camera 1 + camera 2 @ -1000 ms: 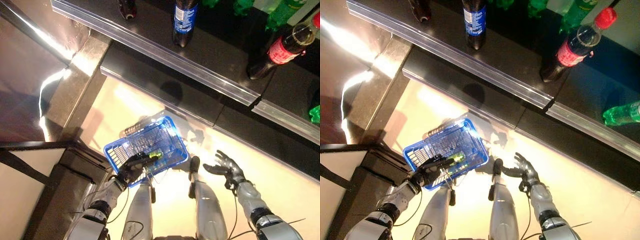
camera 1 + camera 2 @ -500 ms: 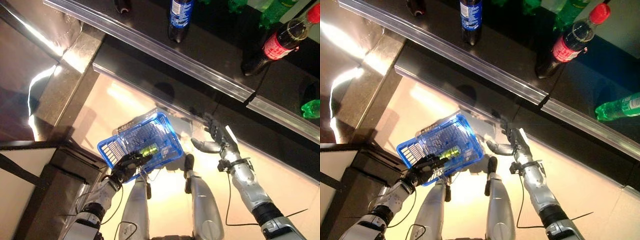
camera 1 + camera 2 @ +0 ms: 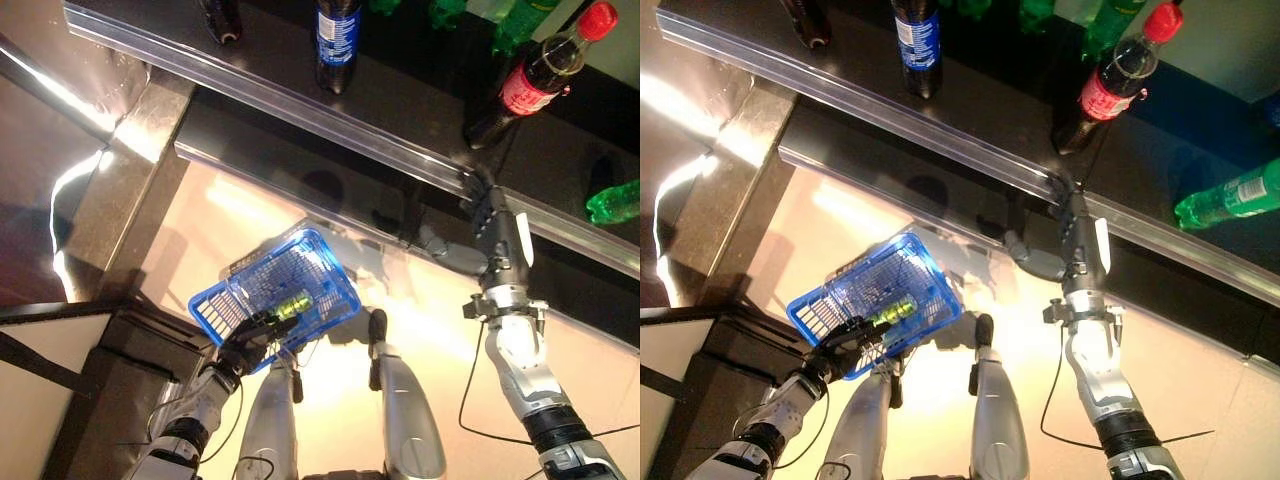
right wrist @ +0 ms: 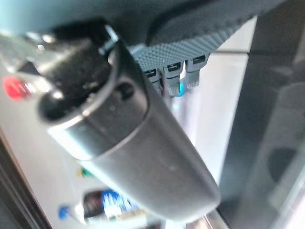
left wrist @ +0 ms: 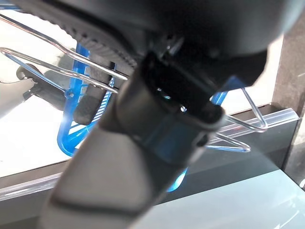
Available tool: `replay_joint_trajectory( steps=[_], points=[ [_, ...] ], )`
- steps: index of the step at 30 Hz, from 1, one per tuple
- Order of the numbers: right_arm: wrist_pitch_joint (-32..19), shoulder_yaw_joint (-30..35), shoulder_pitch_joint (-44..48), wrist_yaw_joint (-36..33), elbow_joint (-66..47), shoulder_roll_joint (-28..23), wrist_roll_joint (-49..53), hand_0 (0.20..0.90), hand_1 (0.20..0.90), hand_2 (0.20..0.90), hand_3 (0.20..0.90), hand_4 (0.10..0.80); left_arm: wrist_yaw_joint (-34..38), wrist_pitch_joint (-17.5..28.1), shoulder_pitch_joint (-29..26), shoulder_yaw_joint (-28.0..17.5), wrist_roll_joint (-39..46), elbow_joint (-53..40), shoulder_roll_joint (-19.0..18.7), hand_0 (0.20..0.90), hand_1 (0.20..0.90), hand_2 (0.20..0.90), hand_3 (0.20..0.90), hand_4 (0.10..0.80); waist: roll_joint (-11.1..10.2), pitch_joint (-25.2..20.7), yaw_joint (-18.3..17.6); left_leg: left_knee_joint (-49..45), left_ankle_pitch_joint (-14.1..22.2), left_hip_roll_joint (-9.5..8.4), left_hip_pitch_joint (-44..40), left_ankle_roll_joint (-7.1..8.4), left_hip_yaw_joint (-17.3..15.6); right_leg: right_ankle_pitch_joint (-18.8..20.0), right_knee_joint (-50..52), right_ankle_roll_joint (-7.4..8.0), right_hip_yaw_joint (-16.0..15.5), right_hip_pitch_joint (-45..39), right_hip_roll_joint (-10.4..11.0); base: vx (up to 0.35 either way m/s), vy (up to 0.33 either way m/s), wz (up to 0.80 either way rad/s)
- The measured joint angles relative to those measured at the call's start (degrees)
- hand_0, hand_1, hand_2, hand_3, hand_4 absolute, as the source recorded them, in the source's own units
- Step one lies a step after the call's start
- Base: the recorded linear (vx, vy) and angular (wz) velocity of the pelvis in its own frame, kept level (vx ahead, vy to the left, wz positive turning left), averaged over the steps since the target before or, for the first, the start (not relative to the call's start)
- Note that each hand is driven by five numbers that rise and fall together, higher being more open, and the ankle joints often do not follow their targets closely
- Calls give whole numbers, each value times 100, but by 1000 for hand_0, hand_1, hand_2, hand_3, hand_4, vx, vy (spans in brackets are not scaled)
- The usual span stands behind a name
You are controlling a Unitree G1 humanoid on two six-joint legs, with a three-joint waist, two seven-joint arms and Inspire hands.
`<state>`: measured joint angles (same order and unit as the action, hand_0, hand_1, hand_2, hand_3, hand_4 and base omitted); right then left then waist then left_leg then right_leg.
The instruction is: Pick up the drink and place into the basket.
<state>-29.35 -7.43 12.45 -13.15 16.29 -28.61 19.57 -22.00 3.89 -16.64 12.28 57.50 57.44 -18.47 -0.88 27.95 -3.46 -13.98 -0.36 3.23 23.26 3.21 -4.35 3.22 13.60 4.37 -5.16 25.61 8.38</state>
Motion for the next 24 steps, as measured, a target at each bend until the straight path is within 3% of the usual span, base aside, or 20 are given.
replay_joint_trajectory(
  steps=[24],
  points=[
    [-246, 198, -12, -354, -186, 88, 313, 900, 900, 900, 900, 800, -29, -11, 84, -171, 4, -4, 15, 300, 300, 300, 200, 100, -13, 51, 8, -3, 27, 17, -93, -15, -96, 128, -229, 24, 70, -164, -28, 5, -3, -1]
  ],
)
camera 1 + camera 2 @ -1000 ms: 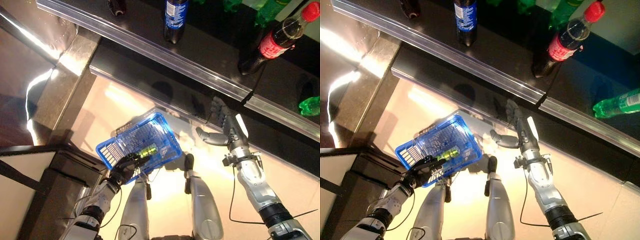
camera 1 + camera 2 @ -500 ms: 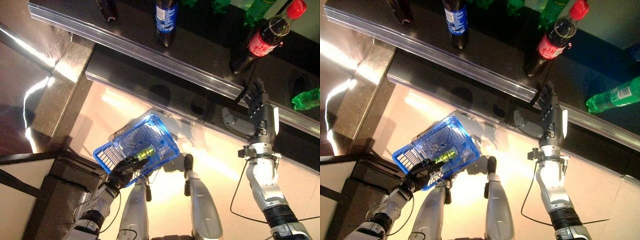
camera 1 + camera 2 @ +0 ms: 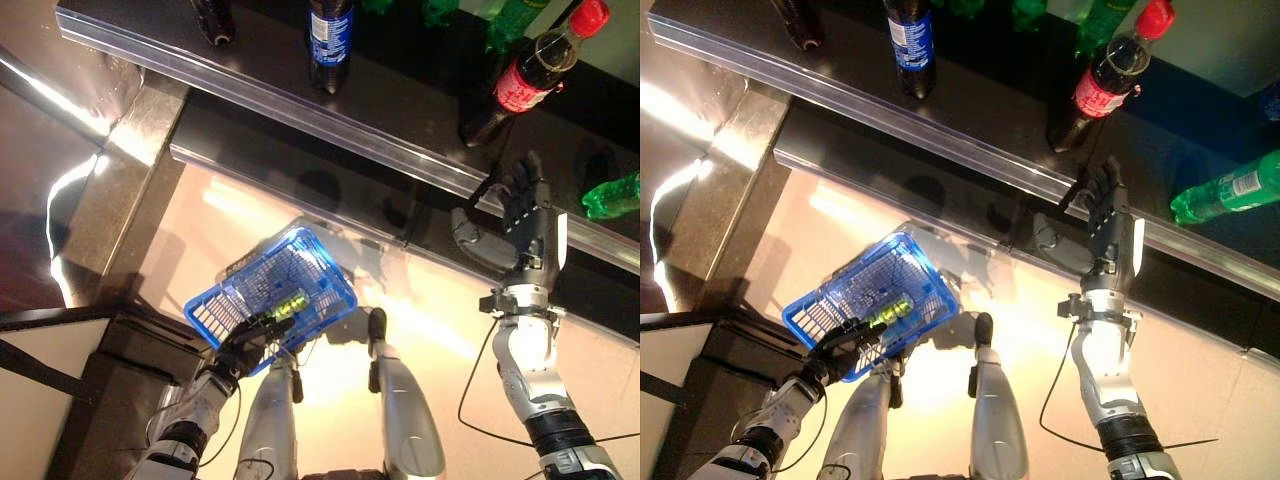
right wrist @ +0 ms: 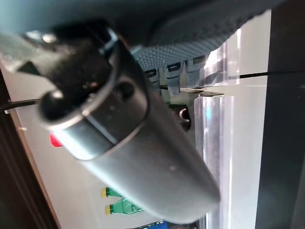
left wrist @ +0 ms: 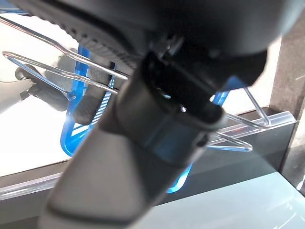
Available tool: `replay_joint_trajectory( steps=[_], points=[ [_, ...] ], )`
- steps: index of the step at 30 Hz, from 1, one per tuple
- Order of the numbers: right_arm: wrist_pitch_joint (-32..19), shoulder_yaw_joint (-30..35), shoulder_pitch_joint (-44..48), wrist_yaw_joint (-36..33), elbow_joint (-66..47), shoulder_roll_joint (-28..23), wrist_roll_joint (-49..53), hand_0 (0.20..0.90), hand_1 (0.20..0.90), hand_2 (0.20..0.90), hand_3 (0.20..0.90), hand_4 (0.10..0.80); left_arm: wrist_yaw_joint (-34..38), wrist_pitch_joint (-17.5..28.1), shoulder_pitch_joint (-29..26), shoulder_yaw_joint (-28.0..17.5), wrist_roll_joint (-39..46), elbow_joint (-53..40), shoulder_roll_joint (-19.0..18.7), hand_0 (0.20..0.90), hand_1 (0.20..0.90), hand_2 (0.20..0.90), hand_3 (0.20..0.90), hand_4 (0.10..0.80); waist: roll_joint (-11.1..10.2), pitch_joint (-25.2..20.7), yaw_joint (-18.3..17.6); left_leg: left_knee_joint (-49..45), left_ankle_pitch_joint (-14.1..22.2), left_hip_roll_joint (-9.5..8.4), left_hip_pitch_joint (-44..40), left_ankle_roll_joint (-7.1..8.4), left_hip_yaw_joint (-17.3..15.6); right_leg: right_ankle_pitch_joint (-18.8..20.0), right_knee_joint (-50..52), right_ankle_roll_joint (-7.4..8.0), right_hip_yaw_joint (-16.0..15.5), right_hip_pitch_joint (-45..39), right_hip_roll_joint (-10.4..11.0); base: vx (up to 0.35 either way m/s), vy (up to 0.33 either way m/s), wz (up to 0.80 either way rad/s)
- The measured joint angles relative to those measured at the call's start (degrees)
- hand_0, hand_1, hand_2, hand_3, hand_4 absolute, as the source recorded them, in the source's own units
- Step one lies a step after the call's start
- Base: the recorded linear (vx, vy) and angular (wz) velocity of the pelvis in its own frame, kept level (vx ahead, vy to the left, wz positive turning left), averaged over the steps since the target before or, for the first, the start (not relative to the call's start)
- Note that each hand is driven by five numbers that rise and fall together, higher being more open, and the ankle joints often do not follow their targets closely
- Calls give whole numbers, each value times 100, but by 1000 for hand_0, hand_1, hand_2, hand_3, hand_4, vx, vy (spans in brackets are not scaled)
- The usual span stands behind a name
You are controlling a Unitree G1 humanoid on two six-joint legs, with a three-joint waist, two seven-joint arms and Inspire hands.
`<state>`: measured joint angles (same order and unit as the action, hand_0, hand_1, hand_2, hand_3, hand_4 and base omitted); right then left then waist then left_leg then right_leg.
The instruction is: Pick up the drink and place into the basket.
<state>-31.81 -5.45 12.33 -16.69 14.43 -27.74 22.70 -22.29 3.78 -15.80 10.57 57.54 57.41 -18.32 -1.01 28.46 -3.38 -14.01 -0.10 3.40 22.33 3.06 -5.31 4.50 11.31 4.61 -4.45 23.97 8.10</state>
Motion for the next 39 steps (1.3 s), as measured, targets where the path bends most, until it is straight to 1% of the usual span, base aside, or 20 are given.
replay_joint_trajectory(
  steps=[4, 12, 16, 21, 28, 30, 34, 39],
  points=[
    [1, 2, 201, -132, 0, -41, -8, 900, 900, 900, 900, 800, 0, -11, -1, -12, 0, -3, -4, 300, 300, 300, 200, 100, -4, 28, 9, -2, 2, 10, -28, -2, -1, 52, -95, 9, -9, -76, -12, 0, -8, 0],
    [3, 36, 540, -222, 40, -433, -3, 900, 900, 900, 900, 800, -76, -54, -2, -49, -1, -9, -25, 300, 300, 300, 200, 100, 7, 76, 33, -20, 5, 11, -38, -6, 9, 67, -121, 15, -26, -118, -12, 2, -12, 0],
    [5, 198, 564, -227, 75, -459, 2, 900, 900, 900, 900, 800, -79, -82, -1, -49, -2, -8, -26, 300, 300, 300, 200, 100, 6, 97, 76, -22, 12, 11, -125, -7, 13, 66, -128, 15, -29, -211, -11, 0, 0, 0],
    [14, 215, 614, -227, 193, -635, 3, 900, 900, 900, 900, 800, -82, -89, -2, -46, -2, -18, -28, 300, 300, 300, 200, 100, 6, 97, 126, -110, 43, 23, -124, -11, 16, 61, -137, -15, -42, -258, -15, 0, 0, 0],
    [137, 254, 662, -221, 313, -641, 247, 900, 900, 900, 900, 800, -92, -97, -2, -66, -4, -22, -29, 300, 300, 300, 200, 100, 6, 98, 154, -131, 52, 24, -123, -9, 57, 64, -158, -13, -97, -304, -15, 18, -5, 3],
    [168, 267, 674, -218, 345, -641, 278, 900, 900, 900, 900, 800, -95, -111, -2, -69, -5, -22, -31, 300, 300, 300, 200, 100, 7, 98, 156, -150, 65, 25, -127, -7, 82, 76, -167, 12, -120, -336, -16, 33, -13, 5],
    [209, 268, 780, -186, 580, -650, 410, 900, 900, 900, 900, 800, -106, -141, -2, -68, -5, -20, -39, 300, 300, 300, 200, 100, 7, 99, 184, -245, 124, 31, -134, -17, 94, 73, -174, 17, -130, -400, -20, 21, -8, 0],
    [378, 268, 829, 60, 897, -678, 576, 900, 900, 900, 900, 800, -107, -258, 4, -67, -7, -7, -58, 300, 300, 300, 200, 100, 6, 100, 224, -308, 167, 35, -254, -22, 111, 64, -207, 18, -146, -573, -21, 51, -21, 0]
  ],
)
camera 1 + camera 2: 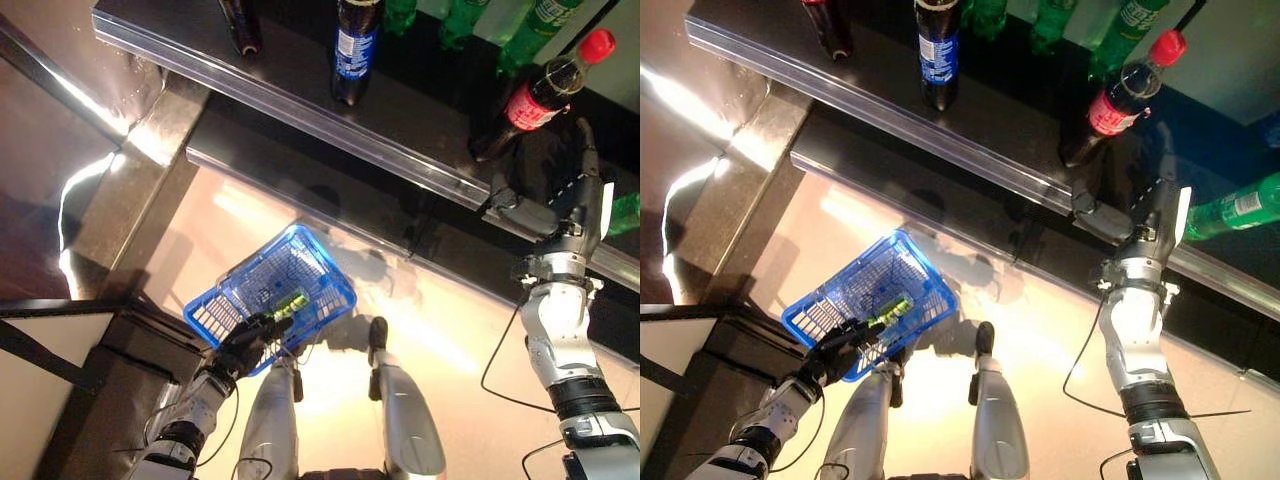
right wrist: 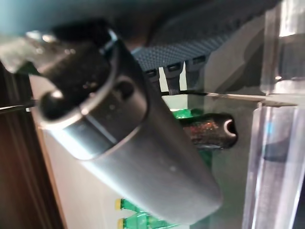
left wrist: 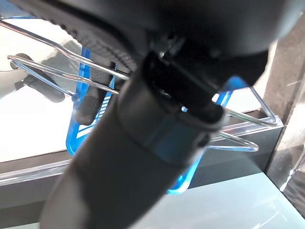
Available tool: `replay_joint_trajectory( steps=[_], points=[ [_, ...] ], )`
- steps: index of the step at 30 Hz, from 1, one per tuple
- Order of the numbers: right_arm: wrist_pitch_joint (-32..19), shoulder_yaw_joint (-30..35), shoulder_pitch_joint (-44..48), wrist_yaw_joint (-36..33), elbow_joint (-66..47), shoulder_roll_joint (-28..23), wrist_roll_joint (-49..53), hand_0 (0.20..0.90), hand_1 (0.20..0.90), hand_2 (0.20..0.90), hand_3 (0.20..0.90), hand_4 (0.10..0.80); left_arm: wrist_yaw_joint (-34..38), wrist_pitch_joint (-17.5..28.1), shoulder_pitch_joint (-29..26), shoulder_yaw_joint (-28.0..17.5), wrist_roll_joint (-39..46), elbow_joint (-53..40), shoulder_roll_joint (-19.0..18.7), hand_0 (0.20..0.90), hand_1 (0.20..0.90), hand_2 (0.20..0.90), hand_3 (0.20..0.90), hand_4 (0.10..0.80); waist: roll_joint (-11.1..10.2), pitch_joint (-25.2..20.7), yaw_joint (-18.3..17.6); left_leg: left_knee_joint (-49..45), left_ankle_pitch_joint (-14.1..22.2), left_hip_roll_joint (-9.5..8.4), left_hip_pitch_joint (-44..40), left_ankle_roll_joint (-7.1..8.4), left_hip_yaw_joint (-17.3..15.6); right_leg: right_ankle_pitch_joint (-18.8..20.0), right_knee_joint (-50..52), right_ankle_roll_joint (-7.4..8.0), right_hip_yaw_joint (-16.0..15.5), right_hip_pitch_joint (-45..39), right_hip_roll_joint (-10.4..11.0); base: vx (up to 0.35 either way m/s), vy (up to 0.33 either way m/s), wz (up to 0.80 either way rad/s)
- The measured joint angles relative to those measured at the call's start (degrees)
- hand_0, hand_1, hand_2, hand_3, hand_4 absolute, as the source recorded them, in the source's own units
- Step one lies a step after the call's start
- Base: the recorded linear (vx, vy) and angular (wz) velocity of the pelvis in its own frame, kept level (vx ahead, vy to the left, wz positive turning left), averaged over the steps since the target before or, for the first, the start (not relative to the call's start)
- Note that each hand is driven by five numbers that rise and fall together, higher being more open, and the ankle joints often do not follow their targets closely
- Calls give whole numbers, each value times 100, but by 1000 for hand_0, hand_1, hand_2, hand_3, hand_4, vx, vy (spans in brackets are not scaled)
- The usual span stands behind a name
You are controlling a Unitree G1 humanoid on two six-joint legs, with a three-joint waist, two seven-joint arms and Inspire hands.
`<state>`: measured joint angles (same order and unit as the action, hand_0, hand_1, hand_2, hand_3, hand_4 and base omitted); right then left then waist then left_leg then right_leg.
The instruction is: Pick up the drink and place into the basket.
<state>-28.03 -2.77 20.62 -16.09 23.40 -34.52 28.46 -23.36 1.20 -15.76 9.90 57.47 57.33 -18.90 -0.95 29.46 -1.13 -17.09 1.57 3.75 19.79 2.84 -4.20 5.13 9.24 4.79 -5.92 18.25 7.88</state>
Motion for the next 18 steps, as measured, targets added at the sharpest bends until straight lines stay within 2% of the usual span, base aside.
replay_joint_trajectory(
  steps=[5, 18],
  points=[
    [187, 1, 29, 233, 154, -198, 311, 900, 900, 900, 900, 800, -18, -50, 7, 0, -10, -6, -8, 300, 300, 300, 200, 100, 0, 0, 100, -6, 21, 8, -72, 0, 10, -5, -71, 7, -11, -118, -7, 54, -31, 0],
    [642, 1, 208, 863, 550, -266, 544, 900, 900, 900, 900, 800, -107, -259, 104, -8, -38, -12, -140, 300, 300, 300, 200, 100, -2, 2, 181, -110, 156, 25, -333, -2, 63, 9, -265, 13, -103, -548, -30, 76, -22, 2]
  ],
)
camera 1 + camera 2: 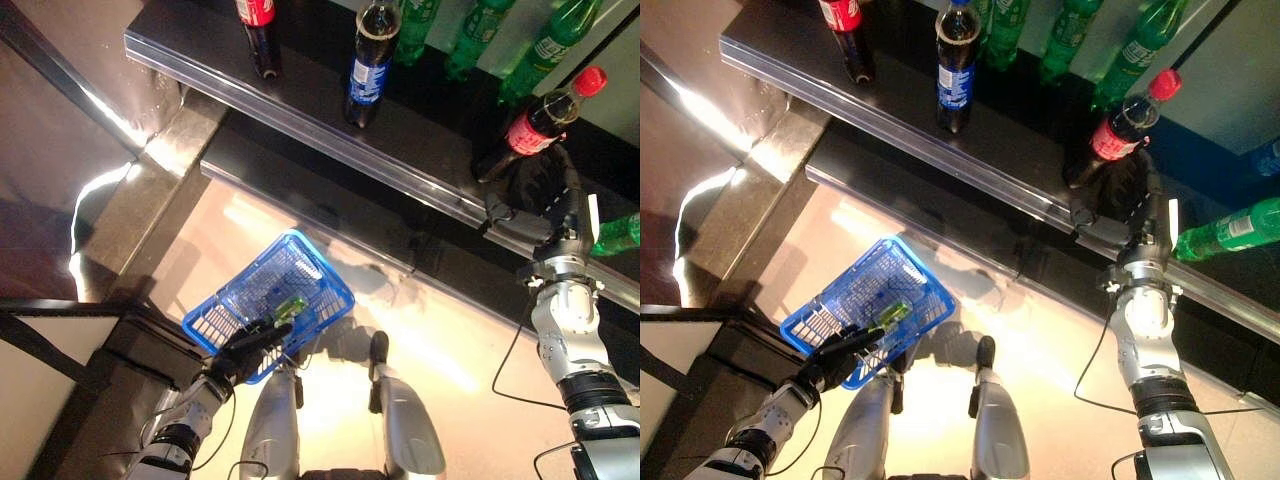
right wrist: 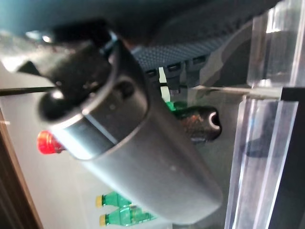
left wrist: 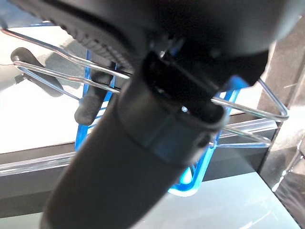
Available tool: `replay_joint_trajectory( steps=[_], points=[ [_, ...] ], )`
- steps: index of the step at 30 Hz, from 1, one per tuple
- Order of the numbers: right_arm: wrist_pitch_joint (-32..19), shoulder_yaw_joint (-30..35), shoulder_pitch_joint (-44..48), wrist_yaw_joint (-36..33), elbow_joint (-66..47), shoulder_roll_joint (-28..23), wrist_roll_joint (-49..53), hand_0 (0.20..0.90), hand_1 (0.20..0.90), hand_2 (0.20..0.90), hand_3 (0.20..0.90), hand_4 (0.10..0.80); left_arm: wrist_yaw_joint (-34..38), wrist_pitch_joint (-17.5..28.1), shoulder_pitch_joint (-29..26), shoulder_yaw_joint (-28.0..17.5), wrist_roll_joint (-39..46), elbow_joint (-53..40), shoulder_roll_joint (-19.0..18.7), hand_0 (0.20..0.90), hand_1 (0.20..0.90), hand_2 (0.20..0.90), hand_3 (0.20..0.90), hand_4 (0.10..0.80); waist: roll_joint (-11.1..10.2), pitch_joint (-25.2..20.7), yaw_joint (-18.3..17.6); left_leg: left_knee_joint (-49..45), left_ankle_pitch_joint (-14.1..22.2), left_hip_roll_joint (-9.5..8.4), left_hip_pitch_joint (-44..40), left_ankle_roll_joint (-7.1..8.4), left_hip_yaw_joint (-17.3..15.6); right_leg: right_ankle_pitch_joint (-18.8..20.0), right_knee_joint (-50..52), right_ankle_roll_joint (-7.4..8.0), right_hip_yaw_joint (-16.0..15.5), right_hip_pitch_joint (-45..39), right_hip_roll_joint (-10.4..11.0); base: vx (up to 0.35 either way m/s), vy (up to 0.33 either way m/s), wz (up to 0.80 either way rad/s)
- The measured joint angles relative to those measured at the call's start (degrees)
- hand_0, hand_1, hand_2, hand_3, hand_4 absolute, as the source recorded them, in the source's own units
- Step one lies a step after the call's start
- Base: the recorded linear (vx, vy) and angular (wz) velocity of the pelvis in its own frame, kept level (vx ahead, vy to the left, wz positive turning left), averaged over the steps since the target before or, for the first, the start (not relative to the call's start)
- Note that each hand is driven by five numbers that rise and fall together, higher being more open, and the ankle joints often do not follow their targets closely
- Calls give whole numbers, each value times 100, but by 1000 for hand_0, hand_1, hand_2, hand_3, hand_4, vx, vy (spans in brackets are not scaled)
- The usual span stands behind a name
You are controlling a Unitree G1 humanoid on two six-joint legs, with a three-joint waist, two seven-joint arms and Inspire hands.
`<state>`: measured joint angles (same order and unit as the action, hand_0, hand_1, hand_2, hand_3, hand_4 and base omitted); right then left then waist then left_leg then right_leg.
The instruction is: Pick up the drink and place into the basket.
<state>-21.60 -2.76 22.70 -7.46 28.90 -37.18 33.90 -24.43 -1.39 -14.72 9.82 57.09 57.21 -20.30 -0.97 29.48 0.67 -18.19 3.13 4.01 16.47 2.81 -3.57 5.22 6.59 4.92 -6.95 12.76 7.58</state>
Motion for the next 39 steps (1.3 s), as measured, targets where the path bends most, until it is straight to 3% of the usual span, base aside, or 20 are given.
replay_joint_trajectory(
  steps=[21, 39],
  points=[
    [708, 93, 534, 273, 1169, -240, 230, 900, 900, 900, 900, 800, -154, -443, 350, -373, -300, -209, -147, 300, 300, 300, 200, 100, 9, -60, 348, -4, 147, -5, -648, 21, 142, 13, -295, 51, -154, -880, -23, 87, -23, 3],
    [861, 155, 1018, 206, 2142, -354, 276, 900, 900, 900, 900, 800, -407, -609, 351, -299, -288, -185, -262, 300, 300, 300, 200, 100, 104, -424, 389, -203, 194, -19, -299, 19, 283, 27, -290, 69, -259, -714, -32, -30, -17, 3]
  ],
)
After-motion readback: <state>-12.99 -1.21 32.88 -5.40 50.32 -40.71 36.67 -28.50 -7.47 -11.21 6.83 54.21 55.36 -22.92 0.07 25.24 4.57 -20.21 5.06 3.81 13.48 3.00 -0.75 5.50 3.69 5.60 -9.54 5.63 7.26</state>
